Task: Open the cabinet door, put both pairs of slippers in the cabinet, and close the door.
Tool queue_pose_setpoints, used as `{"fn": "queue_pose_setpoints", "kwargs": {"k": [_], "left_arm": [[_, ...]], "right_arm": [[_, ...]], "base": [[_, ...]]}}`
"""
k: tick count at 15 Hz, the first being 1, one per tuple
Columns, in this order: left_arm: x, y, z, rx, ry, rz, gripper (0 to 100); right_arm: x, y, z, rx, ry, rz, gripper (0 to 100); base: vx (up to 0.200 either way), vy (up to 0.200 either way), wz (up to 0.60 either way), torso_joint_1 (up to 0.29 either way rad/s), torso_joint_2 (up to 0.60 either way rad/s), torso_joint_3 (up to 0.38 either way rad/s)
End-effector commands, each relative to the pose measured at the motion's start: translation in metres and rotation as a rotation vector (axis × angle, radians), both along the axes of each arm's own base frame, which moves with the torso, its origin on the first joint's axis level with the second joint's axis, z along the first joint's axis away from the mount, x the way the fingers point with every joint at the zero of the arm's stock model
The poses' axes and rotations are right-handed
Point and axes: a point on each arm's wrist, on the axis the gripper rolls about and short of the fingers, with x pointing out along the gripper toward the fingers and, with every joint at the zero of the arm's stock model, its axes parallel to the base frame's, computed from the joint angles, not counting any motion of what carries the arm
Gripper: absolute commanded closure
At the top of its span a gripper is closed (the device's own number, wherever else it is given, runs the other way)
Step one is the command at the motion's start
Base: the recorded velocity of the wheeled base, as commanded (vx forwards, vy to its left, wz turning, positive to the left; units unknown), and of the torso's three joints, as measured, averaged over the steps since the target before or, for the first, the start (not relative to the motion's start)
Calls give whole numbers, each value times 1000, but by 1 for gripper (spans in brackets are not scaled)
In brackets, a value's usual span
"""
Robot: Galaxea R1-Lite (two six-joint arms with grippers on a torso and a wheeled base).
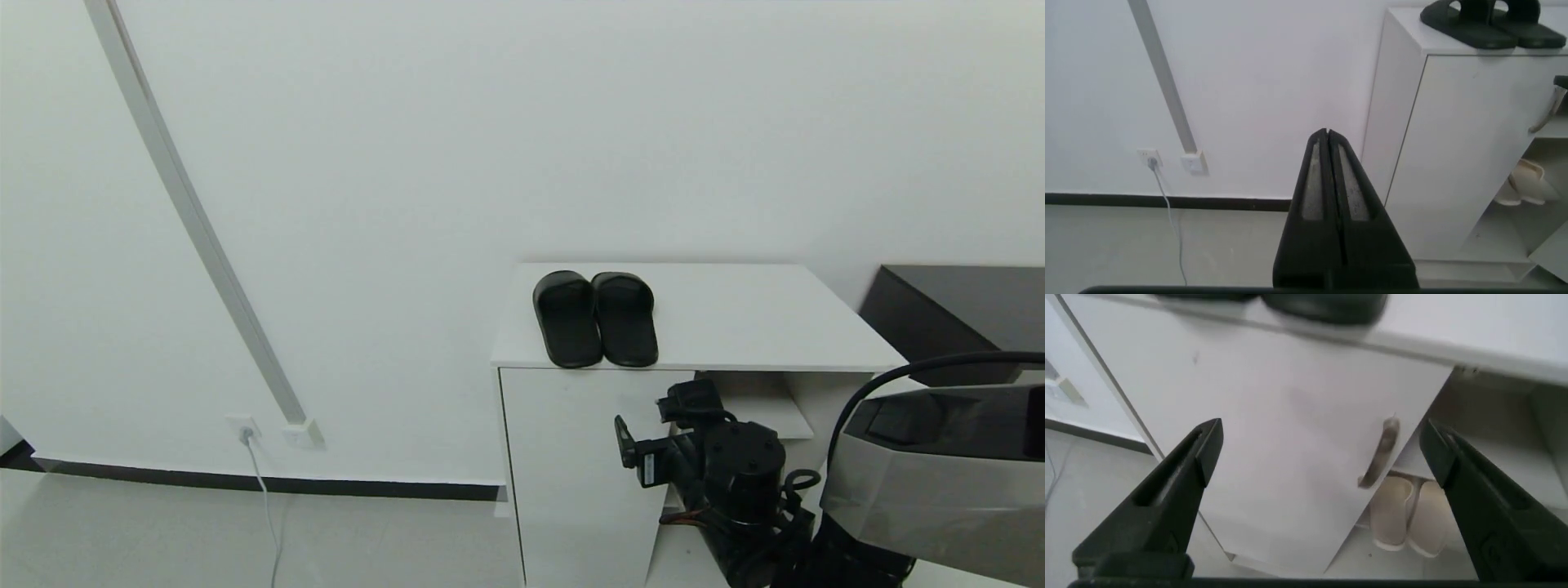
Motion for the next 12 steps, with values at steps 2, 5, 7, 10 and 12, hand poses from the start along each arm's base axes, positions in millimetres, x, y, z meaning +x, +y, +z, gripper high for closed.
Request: {"fn": "queue_pose_setpoints", "kwargs": {"k": [2,5,7,10,12], "left_arm": [[0,0,0,-1,0,-1,100],[0,0,0,-1,2,3,100],[0,0,0,-1,2,3,100],[0,0,0,-1,0,5,100],[0,0,0,2,2,5,100]], "right_arm": [[0,1,1,2,-1,3,0],[2,2,0,1,-1,3,0],[3,3,2,2,-12,32,0],[3,3,5,-3,-47,40,0],[12,9,18,29,-74,50,0]], "base": [[0,0,0,229,-505,-271],[0,0,0,183,-403,-224],[0,0,0,176,-381,-198],[0,0,0,67,-148,-80],[0,0,0,0,0,0]]}}
